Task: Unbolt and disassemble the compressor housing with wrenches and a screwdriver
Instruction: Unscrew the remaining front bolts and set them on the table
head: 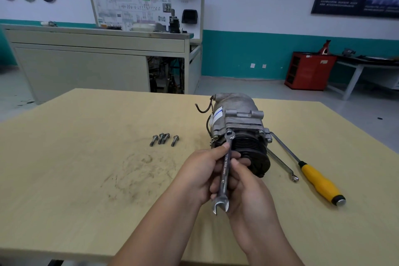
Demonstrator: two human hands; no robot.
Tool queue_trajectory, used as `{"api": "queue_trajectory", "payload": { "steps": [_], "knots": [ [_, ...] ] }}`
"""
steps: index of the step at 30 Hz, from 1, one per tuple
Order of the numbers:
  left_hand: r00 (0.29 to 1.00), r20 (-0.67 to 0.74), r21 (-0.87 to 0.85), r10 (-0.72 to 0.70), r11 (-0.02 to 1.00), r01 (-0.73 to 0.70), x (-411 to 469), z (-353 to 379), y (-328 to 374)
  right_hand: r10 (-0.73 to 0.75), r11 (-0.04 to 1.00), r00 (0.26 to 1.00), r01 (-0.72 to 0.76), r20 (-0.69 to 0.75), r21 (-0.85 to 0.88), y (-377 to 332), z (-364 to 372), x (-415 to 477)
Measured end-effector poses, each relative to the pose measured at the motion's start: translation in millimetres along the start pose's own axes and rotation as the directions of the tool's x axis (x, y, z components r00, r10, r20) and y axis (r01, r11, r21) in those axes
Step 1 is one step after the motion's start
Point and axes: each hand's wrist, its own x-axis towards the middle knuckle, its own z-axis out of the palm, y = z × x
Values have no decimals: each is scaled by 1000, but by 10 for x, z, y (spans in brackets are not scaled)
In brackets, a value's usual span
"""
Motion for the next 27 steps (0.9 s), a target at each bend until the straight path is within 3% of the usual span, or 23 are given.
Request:
{"api": "queue_trajectory", "payload": {
  "steps": [4,7,11,13,18,23,27],
  "knots": [
    [995,56,-74,-86,993,90,-13,11,-5,65,984,998,-68,21,167,61,-42,-1],
    [992,84,21,-91,996,89,5,2,-48,117,956,992,-103,-35,274,90,-68,22],
    [996,-12,288,85,954,-78,39,0,-116,159,961,979,-124,-124,249,8,-148,26],
    [982,-32,317,185,934,-165,54,20,-113,159,975,976,-132,-148,177,-43,-161,20],
    [978,5,233,211,951,-206,34,52,-61,164,984,975,-151,-149,92,-131,-143,4],
    [996,55,108,68,991,-74,46,59,-71,277,928,961,-268,2,258,-210,-179,-24],
    [994,106,-9,-8,1000,9,27,55,-63,264,904,963,-266,53,334,-183,-143,-1]
  ]
}}
